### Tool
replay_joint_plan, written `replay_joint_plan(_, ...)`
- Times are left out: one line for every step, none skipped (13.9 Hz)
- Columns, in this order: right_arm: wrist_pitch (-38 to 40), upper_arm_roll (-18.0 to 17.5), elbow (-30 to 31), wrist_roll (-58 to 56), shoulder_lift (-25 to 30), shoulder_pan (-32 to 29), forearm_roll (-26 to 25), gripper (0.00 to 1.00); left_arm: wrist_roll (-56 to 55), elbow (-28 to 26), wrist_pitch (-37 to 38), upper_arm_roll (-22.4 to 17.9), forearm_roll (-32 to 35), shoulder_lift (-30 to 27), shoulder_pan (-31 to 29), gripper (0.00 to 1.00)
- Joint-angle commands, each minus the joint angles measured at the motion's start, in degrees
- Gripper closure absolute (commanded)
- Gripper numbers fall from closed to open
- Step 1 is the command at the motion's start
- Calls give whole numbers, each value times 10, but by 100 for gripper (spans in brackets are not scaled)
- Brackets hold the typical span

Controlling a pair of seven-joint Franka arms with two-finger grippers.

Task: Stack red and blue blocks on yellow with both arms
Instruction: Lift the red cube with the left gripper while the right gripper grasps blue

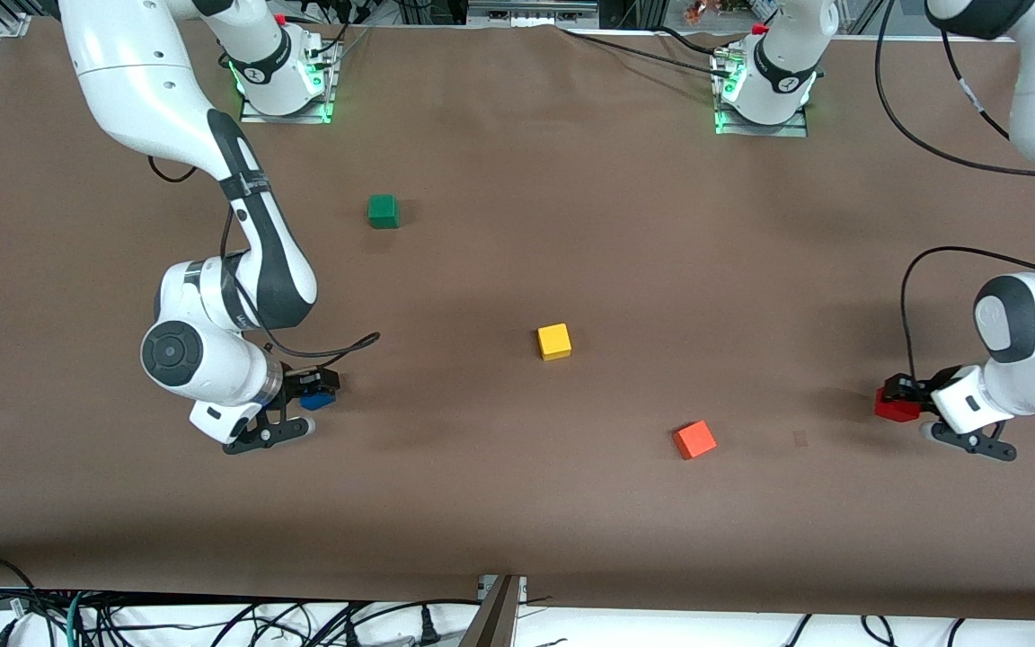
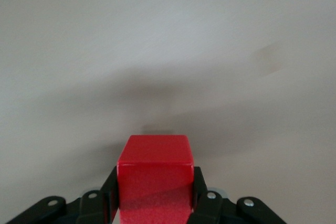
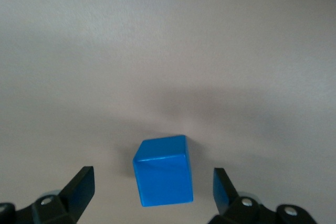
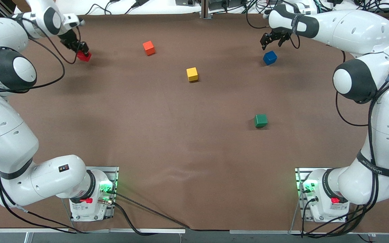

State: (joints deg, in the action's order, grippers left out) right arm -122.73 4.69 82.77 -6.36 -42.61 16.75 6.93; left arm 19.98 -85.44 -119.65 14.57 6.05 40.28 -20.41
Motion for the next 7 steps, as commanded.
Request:
replay_joint_plan(-43, 0, 50, -14, 2, -1, 4, 0, -129, -6, 52, 58, 9, -56, 40, 100)
replay_joint_plan(-66, 0, 73, -14, 5, -1, 4, 0, -186, 4, 68, 72, 11, -64, 68, 100)
replay_joint_plan(-79, -1, 84, -14, 5, -1, 4, 0, -242, 16, 82, 76, 11, -67, 105, 100)
replay_joint_plan(-80, 0, 85, -13, 5, -1, 4, 4, -299, 22, 92, 77, 5, -68, 144, 100)
replay_joint_plan(-76, 0, 85, -13, 6, -1, 4, 15, -360, 23, 93, 79, 5, -68, 178, 100)
replay_joint_plan(-75, 0, 80, -12, 6, -1, 4, 32, -427, 23, 93, 79, 5, -67, 218, 100)
replay_joint_plan(-71, 0, 74, -14, 9, -2, 7, 46, -487, 24, 92, 79, 6, -64, 257, 100)
